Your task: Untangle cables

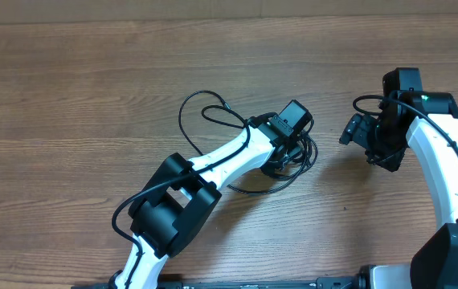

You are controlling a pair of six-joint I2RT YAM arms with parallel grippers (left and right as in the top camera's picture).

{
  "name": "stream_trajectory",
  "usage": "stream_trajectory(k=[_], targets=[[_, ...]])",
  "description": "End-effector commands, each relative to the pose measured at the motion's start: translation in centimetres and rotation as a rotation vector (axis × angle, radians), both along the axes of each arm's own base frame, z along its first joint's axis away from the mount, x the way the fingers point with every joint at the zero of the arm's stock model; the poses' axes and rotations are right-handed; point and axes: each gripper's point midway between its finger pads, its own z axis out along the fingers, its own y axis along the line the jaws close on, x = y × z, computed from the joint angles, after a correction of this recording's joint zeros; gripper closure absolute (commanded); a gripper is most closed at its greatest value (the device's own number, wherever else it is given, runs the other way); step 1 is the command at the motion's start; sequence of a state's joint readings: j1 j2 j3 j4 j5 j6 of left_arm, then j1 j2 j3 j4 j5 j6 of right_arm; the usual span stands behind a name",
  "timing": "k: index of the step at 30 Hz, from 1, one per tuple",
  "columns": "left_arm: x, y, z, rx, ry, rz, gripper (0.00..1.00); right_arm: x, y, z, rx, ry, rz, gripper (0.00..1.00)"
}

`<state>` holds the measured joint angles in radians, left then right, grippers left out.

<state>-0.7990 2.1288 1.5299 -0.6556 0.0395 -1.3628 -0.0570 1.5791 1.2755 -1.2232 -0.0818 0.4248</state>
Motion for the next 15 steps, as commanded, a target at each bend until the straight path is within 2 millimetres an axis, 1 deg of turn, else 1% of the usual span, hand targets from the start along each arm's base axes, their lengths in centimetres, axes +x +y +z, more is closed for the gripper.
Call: stream_trajectory(k=[1,8,9,14,15], targets=[[-0.38,0.32,-0.85,0.027,0.003,0.010,0.48,0.67,0.01,1.12,0.007,-0.040,0.008,0.15],[-1.23,-0.10,-1.05,0.034,0.009,-0.009,0.55,0.66,0.01,1.13,0.007,-0.039,0.008,0.15],[-1.38,-0.24,-1.05,0.036,0.006,-0.014,0.58,0.64,0.01,1.12,0.007,-0.039,0.008,0.15],[-1.19,-0.02,-1.08,0.050,-0.007,-0.010,0.63,0.47,0.02,1.09,0.007,-0.032,0.008,0.15],[-1.17,0.02,-1.09,0.052,-0.009,-0.009,0.66,0.46,0.02,1.10,0.007,-0.031,0.008,0.15]])
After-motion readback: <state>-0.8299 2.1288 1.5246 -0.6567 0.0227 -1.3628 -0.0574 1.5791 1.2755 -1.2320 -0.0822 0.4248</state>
